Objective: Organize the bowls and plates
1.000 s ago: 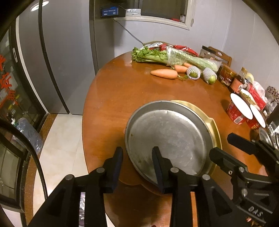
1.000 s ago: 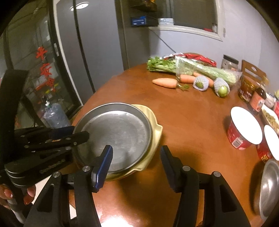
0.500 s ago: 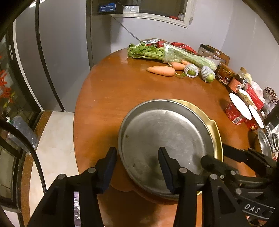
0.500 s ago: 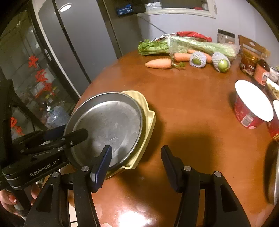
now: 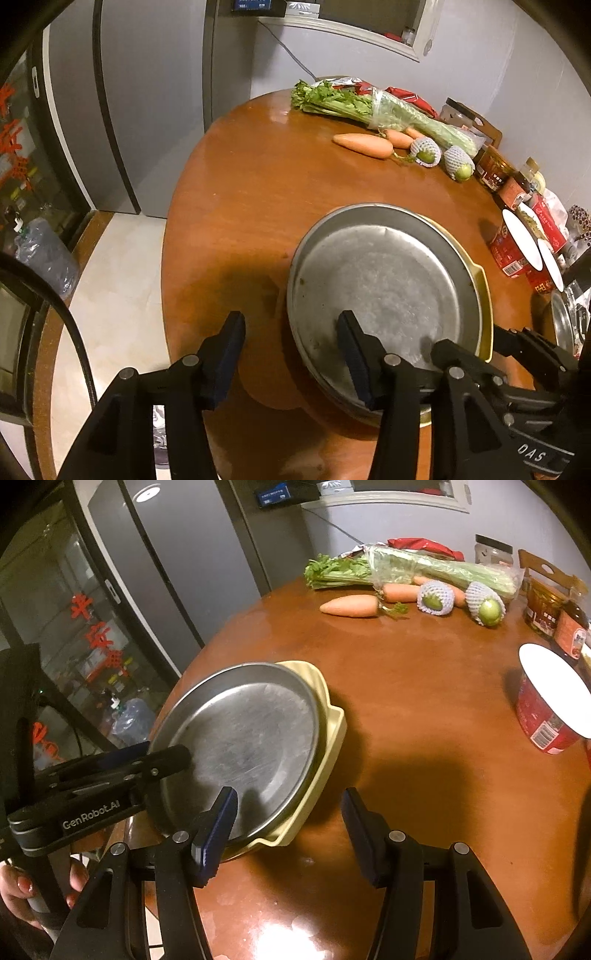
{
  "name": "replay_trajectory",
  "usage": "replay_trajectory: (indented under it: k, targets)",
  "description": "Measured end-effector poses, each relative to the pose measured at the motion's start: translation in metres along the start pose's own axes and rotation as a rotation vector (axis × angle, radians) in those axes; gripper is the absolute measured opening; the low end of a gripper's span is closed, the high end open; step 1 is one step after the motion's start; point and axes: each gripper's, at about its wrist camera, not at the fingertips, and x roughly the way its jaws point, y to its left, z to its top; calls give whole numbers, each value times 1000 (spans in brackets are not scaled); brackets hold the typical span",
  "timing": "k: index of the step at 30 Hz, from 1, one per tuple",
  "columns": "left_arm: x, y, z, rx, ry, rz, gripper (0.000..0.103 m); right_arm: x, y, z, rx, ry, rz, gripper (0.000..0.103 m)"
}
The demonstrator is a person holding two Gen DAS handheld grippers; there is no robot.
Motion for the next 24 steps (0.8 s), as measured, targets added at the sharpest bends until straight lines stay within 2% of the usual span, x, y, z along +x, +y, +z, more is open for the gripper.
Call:
replay_trajectory:
  k: [3, 8, 15, 24]
  targets:
    - [2, -3, 1, 2, 2, -16, 52, 0, 0, -1, -15, -11, 1, 60]
    - [8, -16, 2, 9, 20, -88, 52, 2, -6, -1, -13, -11, 19, 59]
    - [20, -46, 12, 41, 31, -95, 52, -1, -20, 2, -19, -27, -8, 58]
    - [37, -82, 28, 89, 45, -109, 52, -5, -58, 13, 22, -34, -62, 57]
